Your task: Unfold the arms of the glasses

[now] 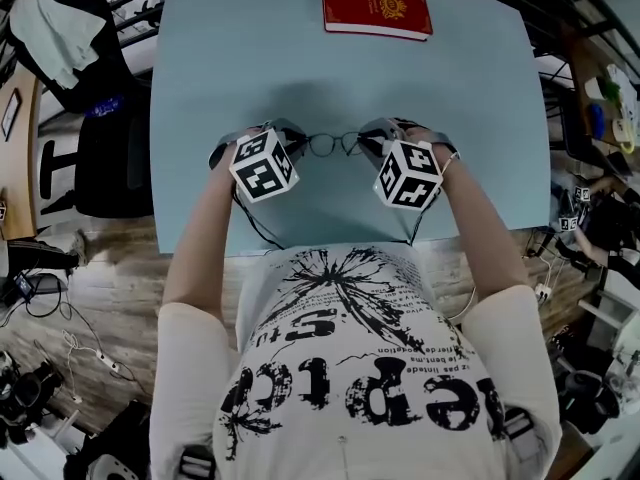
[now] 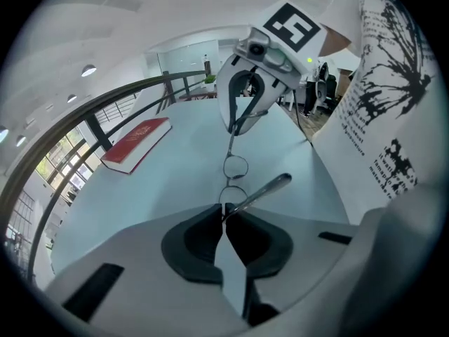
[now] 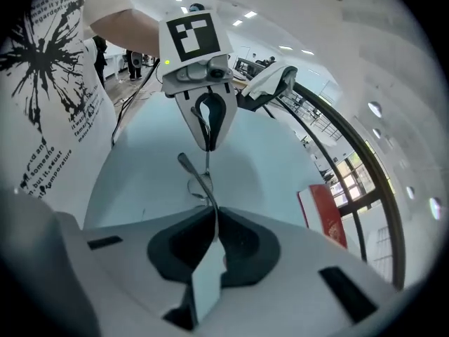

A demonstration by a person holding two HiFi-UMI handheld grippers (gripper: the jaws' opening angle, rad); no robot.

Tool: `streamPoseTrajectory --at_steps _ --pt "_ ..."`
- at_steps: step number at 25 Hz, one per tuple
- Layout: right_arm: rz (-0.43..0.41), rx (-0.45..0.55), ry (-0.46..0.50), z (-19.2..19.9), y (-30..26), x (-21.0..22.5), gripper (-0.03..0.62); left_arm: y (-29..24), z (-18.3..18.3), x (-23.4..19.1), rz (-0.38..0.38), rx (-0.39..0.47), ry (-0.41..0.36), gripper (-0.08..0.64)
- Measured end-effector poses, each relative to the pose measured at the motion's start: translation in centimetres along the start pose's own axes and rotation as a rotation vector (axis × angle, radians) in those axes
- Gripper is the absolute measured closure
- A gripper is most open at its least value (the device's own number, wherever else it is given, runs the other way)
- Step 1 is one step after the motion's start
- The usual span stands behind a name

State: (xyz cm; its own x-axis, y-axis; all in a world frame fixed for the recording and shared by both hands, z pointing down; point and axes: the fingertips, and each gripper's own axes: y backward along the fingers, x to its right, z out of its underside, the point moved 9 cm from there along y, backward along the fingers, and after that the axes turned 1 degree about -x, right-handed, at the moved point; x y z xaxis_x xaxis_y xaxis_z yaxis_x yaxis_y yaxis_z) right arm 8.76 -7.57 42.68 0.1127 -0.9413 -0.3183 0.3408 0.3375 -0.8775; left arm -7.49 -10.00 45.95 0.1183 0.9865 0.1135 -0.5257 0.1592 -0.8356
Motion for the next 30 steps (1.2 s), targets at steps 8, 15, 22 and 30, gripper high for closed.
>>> streamPoseTrajectory --at_steps 8,15,22,30 --pt "0.01 -0.028 -0.08 2.1 0.6 0.5 0.565 0.3 0.2 -0.2 -0.03 -0.01 0.002 0.533" --pt "-0.001 -0.059 -0.116 2.8 -0.2 0.4 0.565 0.3 -0.2 -0.8 -0.065 0.027 0.027 0.532" --pt "0.035 -0.042 -0.172 2.8 -0.5 1.0 0.56 0.4 -0.2 -0.9 -0.086 0.062 0.065 0.532" --pt "0.056 0.006 -0.251 3.5 0.0 0.2 0.436 1.0 0.0 0.2 -0.163 0.112 0.144 0.429"
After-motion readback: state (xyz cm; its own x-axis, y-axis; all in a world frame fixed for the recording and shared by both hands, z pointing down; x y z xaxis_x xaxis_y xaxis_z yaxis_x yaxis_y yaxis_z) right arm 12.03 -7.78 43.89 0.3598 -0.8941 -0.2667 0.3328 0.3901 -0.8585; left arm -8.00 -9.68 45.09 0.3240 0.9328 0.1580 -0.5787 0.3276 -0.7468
